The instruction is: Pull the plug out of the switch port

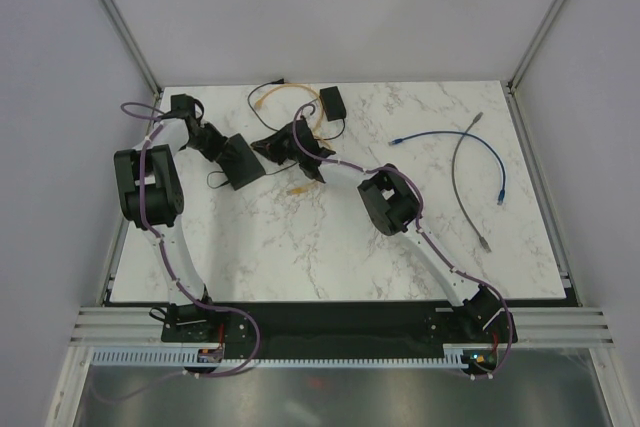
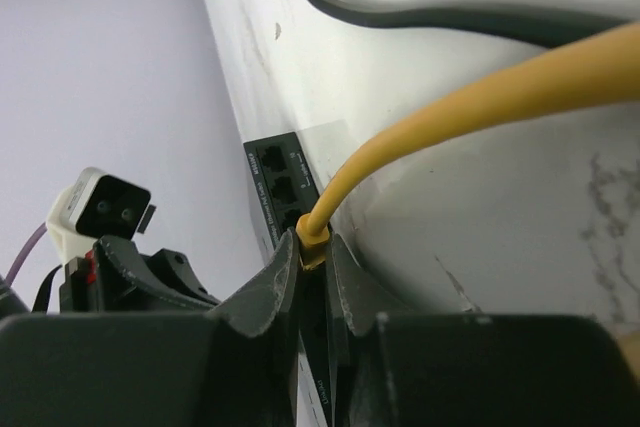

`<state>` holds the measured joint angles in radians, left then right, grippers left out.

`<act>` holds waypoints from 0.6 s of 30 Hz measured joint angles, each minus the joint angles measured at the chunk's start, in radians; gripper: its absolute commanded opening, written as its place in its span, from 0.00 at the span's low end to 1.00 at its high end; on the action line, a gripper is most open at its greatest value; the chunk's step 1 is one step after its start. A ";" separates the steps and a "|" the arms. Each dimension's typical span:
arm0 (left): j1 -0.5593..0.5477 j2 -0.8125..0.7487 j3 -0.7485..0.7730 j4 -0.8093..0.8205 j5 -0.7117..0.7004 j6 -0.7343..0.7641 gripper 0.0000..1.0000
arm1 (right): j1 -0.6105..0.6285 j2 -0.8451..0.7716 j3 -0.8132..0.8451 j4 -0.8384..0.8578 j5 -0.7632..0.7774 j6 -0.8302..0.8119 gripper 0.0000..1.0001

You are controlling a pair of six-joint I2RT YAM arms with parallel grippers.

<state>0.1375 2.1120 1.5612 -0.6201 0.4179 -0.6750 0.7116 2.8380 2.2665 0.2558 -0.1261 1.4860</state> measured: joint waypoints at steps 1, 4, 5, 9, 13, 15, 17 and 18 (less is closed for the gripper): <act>0.000 0.000 -0.003 0.000 0.004 0.000 0.29 | 0.000 0.000 0.013 -0.029 0.004 -0.011 0.00; 0.000 0.000 -0.005 -0.002 0.012 0.000 0.29 | 0.000 0.000 0.054 -0.118 0.012 -0.024 0.00; 0.000 0.000 -0.005 -0.002 0.013 0.001 0.29 | 0.000 0.000 0.059 -0.130 0.012 -0.031 0.00; 0.000 0.000 -0.006 -0.002 0.013 0.001 0.29 | -0.002 -0.008 0.046 -0.132 0.010 -0.036 0.00; -0.002 0.000 -0.006 -0.002 0.013 0.002 0.29 | -0.014 -0.031 -0.039 -0.029 0.001 0.009 0.00; -0.002 0.000 -0.007 -0.001 0.013 0.002 0.29 | -0.021 -0.034 -0.050 0.009 -0.003 0.043 0.00; -0.002 0.000 -0.008 -0.001 0.013 0.002 0.29 | -0.028 -0.034 -0.045 0.012 -0.002 0.070 0.00; -0.002 0.000 -0.008 0.000 0.013 0.002 0.29 | -0.032 -0.031 -0.035 0.004 0.001 0.080 0.00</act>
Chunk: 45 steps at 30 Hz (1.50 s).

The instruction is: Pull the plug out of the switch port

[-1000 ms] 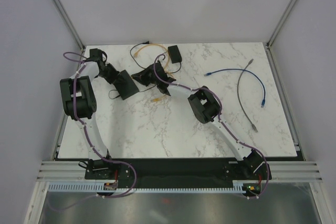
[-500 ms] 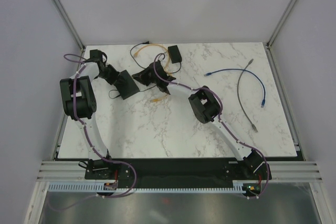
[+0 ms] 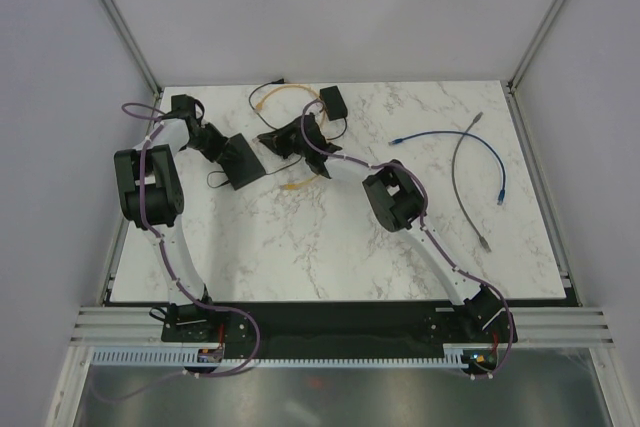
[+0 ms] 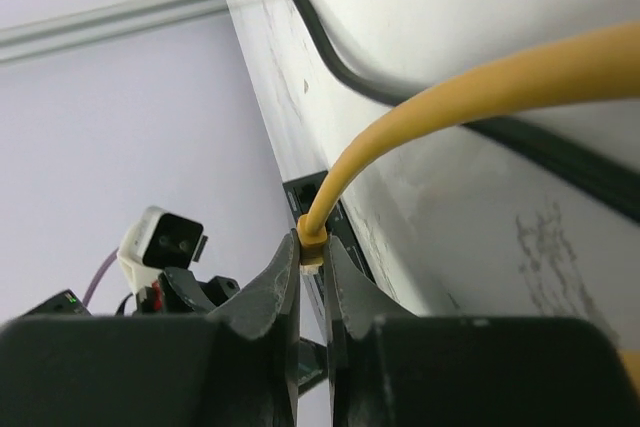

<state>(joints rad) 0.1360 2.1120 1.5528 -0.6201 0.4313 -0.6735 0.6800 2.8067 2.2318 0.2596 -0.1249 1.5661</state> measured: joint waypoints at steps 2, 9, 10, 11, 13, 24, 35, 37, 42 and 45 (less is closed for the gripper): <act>0.000 0.000 0.000 0.000 0.000 0.000 0.29 | -0.008 0.005 0.014 -0.013 0.000 0.012 0.00; 0.000 0.000 0.000 0.000 0.012 0.010 0.30 | -0.031 0.005 0.014 -0.006 -0.069 0.012 0.00; 0.000 0.000 0.001 0.000 0.013 0.013 0.31 | -0.033 0.006 0.014 -0.004 -0.092 0.008 0.00; 0.000 0.000 0.002 0.000 0.015 0.018 0.32 | -0.037 0.006 0.014 0.000 -0.123 0.005 0.00; 0.000 -0.005 0.002 -0.003 0.016 0.031 0.33 | -0.044 0.009 0.014 0.026 -0.201 -0.004 0.00; -0.007 -0.171 -0.157 -0.062 -0.037 0.095 0.34 | -0.089 0.006 0.049 0.367 -0.558 0.100 0.00; -0.014 -0.350 -0.220 -0.067 -0.036 0.117 0.34 | -0.143 -0.188 -0.077 0.687 -0.722 0.304 0.00; -0.014 -0.369 -0.230 -0.066 -0.036 0.118 0.34 | -0.156 -0.278 -0.145 0.709 -0.742 0.304 0.00; -0.014 -0.380 -0.239 -0.067 -0.036 0.118 0.34 | -0.223 -0.572 -0.383 0.646 -0.759 0.214 0.00; -0.014 -0.380 -0.244 -0.067 -0.036 0.118 0.34 | -0.291 -0.761 -0.489 0.425 -0.742 0.053 0.00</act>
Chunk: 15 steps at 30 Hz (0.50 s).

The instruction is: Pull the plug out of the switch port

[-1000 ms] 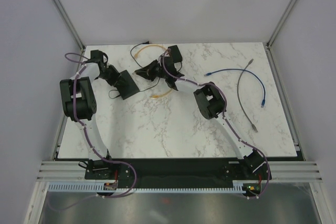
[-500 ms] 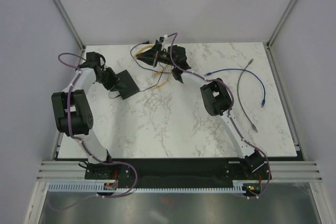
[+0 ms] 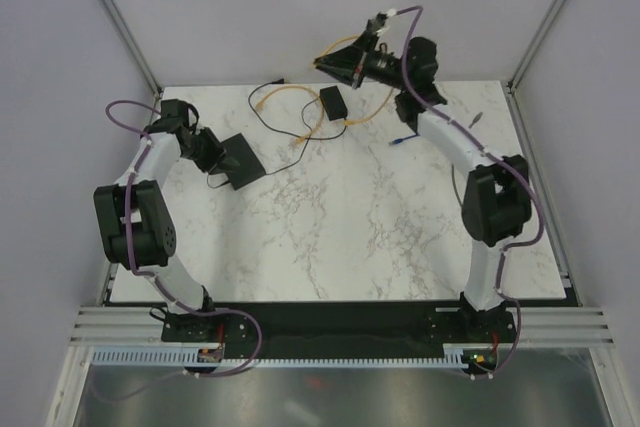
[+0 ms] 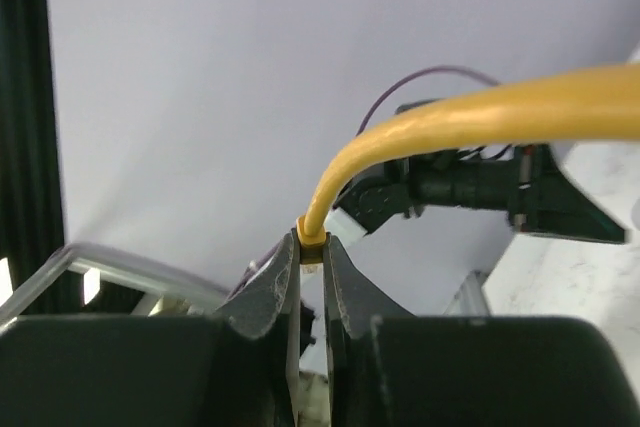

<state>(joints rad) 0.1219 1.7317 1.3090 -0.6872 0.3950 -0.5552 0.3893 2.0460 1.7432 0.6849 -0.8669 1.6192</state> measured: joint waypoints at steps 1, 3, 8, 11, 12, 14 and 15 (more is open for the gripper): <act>0.000 0.000 -0.001 0.000 0.000 0.000 0.34 | -0.026 -0.060 -0.017 -0.110 0.016 -0.069 0.00; 0.000 0.000 -0.002 0.000 0.000 0.000 0.34 | -0.083 -0.153 -0.045 -0.306 0.051 -0.187 0.00; 0.000 0.000 -0.002 0.000 0.000 0.000 0.34 | -0.268 -0.319 -0.206 -0.663 0.143 -0.389 0.00; 0.000 0.000 -0.005 0.000 0.000 0.000 0.34 | -0.367 -0.307 -0.281 -0.847 0.201 -0.465 0.00; 0.000 0.000 -0.007 0.000 0.000 0.000 0.34 | -0.389 -0.290 -0.297 -0.908 0.223 -0.491 0.00; 0.000 0.000 -0.009 -0.001 0.000 0.000 0.34 | -0.416 -0.237 -0.304 -1.001 0.253 -0.549 0.02; 0.000 0.000 -0.009 -0.001 0.000 0.000 0.34 | -0.422 -0.211 -0.304 -1.024 0.263 -0.572 0.03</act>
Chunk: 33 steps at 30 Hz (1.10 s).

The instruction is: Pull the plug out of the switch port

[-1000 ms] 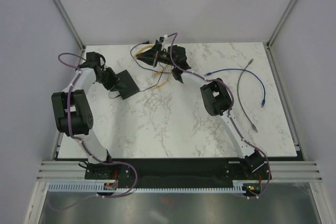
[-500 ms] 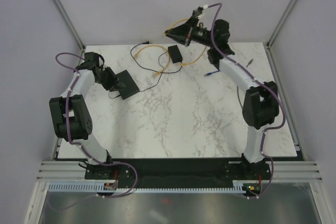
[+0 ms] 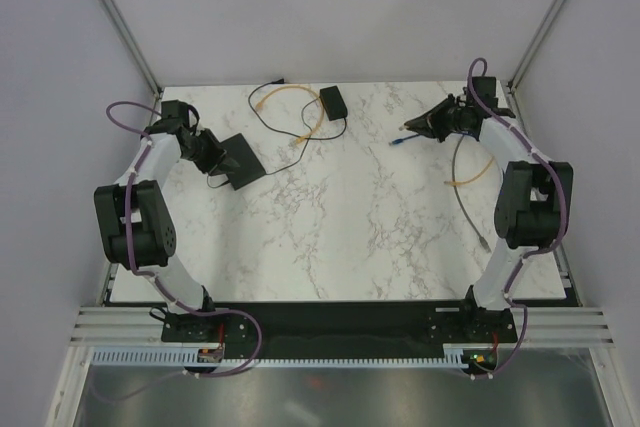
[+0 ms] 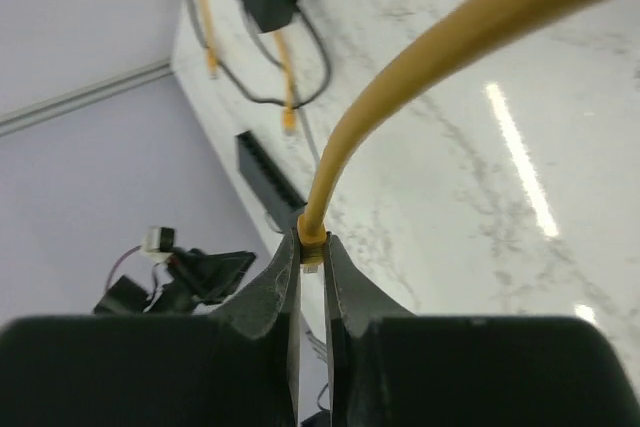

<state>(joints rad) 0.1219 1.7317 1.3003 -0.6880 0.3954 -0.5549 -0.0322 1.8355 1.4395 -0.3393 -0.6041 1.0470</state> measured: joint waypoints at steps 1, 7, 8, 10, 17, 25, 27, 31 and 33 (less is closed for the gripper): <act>0.000 0.000 0.000 0.000 0.000 0.000 0.34 | -0.005 0.032 0.003 -0.024 0.007 -0.029 0.05; 0.000 0.000 0.000 0.000 0.000 0.000 0.34 | -0.006 0.234 0.095 -0.130 0.087 -0.194 0.29; 0.000 0.000 0.000 0.000 0.000 0.000 0.34 | -0.005 0.262 0.117 -0.142 0.100 -0.215 0.33; 0.000 0.000 0.000 0.000 0.000 0.000 0.34 | -0.005 0.303 0.156 -0.157 0.127 -0.247 0.58; 0.000 0.000 0.000 0.000 0.000 0.000 0.34 | 0.050 0.356 0.278 -0.201 0.212 -0.325 0.57; 0.000 -0.003 -0.026 0.001 0.000 0.000 0.34 | 0.363 0.433 0.583 -0.174 0.306 -0.319 0.39; 0.000 -0.011 -0.044 0.001 0.000 0.000 0.34 | 0.444 0.473 0.644 -0.171 0.368 -0.300 0.40; -0.001 -0.036 -0.078 0.001 0.000 0.000 0.34 | 0.542 0.588 0.784 -0.180 0.475 -0.274 0.41; -0.001 -0.057 -0.104 0.006 0.011 0.014 0.33 | 0.566 0.647 0.844 -0.180 0.522 -0.254 0.42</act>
<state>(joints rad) 0.1211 1.6745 1.1961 -0.6823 0.4061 -0.5407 0.5335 2.4828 2.2833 -0.5194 -0.0818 0.7925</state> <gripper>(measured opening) 0.335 0.409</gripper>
